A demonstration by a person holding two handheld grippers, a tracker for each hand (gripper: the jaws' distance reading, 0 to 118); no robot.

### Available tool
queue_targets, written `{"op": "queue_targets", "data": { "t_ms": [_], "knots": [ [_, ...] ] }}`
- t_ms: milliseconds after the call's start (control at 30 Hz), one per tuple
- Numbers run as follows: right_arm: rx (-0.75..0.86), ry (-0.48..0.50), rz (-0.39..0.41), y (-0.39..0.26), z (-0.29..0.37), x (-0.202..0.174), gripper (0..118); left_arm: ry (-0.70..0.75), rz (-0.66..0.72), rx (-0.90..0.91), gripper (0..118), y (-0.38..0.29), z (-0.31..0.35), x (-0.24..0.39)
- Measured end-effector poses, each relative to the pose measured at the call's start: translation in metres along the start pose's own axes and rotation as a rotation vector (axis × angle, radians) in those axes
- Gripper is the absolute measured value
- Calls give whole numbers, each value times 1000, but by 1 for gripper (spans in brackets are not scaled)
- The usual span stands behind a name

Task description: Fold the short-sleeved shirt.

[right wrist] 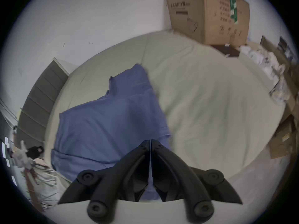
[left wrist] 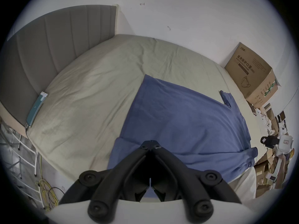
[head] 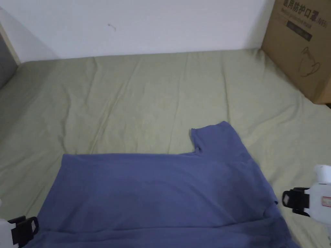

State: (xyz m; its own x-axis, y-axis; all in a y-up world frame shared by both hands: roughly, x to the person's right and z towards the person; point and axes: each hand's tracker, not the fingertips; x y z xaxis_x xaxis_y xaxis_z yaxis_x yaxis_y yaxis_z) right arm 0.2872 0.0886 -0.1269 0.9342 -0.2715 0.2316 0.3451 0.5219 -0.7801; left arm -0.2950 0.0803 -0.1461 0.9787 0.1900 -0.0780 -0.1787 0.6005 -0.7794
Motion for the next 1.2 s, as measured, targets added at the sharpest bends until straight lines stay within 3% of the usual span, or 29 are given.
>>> {"op": "queue_targets", "data": {
  "t_ms": [67,233,267,300,333,367,400,467,533,600,633,667,700,733,767,867,900,933,967,1100,1133,1200],
  "knots": [
    [-55,60,-62,4,-23,-3,2,-2,-2,-33,0,5,-17,5],
    [-64,12,31,49,-66,-18,5,-5,-69,-68,0,27,-40,17],
    [-56,11,73,67,-77,-21,18,-3,-66,-67,0,33,-44,18],
    [-63,-8,113,82,-89,-24,49,-3,-66,-69,0,39,-48,18],
    [-77,-18,141,99,-105,-27,94,-6,-66,-67,0,43,-53,17],
    [-106,-21,159,115,-125,-27,109,-5,-62,-66,0,48,-58,18],
    [-124,-41,171,127,-144,-26,111,-2,-59,-66,0,52,-62,19],
    [-140,-65,182,145,-183,-22,111,2,-58,-74,0,57,-71,18],
    [-239,-167,151,150,-218,-15,111,0,-57,-83,0,60,-78,17],
    [-318,-162,194,145,-234,-12,109,-3,-68,-97,0,62,-85,15],
    [-253,-163,194,142,-227,-17,109,-7,-75,-98,0,64,-89,13],
    [-251,-169,205,141,-221,-21,108,-10,-81,-99,7,68,-92,11],
    [-246,-168,226,142,-214,-24,104,-10,-86,-95,23,72,-96,9],
    [-230,-141,271,142,-208,-28,91,-14,-85,-102,50,80,-104,9],
    [-224,-144,292,142,-204,-32,82,-17,-74,-113,67,88,-113,8],
    [-244,-127,279,144,-201,-41,42,-41,-67,-99,100,115,-148,5],
    [-245,-111,272,145,-200,-42,19,-37,-74,-114,106,126,-159,8],
    [-242,-85,257,147,-201,-43,7,-27,-91,-133,107,137,-170,10],
    [-246,-86,216,150,-201,-43,7,-37,-120,-138,107,147,-183,12],
    [-252,-73,194,151,-201,-37,6,-5,-119,-164,107,174,-228,8],
    [-248,-70,191,152,-199,-36,6,18,-107,-192,105,176,-239,6],
    [-252,-62,181,153,-196,-36,6,51,-93,-308,87,174,-259,0]
  ]
}}
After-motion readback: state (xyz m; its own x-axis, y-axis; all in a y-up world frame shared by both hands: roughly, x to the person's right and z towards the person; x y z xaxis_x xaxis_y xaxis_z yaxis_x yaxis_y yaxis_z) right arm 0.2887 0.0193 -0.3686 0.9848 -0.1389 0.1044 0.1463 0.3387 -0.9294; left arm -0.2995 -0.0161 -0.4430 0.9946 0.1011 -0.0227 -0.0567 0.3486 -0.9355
